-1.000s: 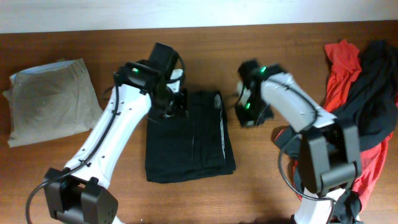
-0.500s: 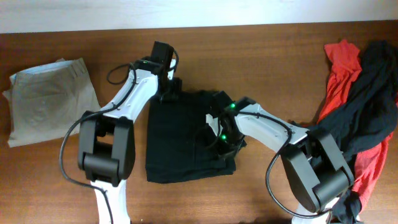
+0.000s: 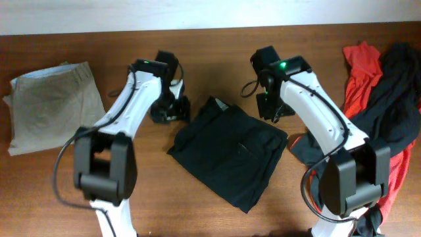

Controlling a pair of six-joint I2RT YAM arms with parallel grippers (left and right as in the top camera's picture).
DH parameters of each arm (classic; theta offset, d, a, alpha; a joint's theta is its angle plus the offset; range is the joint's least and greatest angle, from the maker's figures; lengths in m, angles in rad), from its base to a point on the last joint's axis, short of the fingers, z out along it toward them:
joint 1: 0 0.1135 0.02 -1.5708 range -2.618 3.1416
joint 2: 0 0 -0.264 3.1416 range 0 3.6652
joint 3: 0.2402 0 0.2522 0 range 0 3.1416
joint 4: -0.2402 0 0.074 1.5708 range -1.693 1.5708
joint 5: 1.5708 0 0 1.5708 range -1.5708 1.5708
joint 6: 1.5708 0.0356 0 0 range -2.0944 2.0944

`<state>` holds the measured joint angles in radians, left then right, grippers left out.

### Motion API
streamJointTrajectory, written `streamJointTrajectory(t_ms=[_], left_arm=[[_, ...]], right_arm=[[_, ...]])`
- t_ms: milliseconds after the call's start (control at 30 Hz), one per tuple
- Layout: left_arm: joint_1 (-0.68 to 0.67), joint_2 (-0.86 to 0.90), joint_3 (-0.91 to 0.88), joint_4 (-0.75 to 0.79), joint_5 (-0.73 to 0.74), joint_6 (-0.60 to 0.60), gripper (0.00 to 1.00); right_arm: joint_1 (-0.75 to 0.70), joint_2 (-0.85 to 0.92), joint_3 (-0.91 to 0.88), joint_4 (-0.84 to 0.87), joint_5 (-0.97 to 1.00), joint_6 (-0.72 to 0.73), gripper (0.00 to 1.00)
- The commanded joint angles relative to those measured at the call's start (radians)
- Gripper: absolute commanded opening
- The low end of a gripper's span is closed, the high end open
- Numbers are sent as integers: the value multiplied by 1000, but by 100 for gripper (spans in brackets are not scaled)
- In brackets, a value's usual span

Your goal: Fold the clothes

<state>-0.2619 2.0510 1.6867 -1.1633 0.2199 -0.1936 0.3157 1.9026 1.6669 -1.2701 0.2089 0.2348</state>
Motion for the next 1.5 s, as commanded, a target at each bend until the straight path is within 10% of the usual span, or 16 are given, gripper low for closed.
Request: streamJointTrajectory(t_ms=[0,367,400,500,933,1200,1467], left_arm=[[7,-66,29,109,150,185,99],[-105,297,29,72,449,415,99],[-127,299,29,67,442,435,89],[-145,299,31,80,400,433,2],[410,-171,216,19,-361,311,0],[717,-187,216,202,-419,311,1],[752,-187,216,194,-420,311,9]], right_arm=[[5,-71,80,-26,-53,10,53],[5,-140,80,-70,-67,10,60],[5,-140,80,-70,-67,10,60],[5,-140,80,-77,-67,10,60],[3,-140,80,-85,-58,10,59],[3,-140,80,-89,-59,10,59],[3,-140,80,-89,-59,10,59]])
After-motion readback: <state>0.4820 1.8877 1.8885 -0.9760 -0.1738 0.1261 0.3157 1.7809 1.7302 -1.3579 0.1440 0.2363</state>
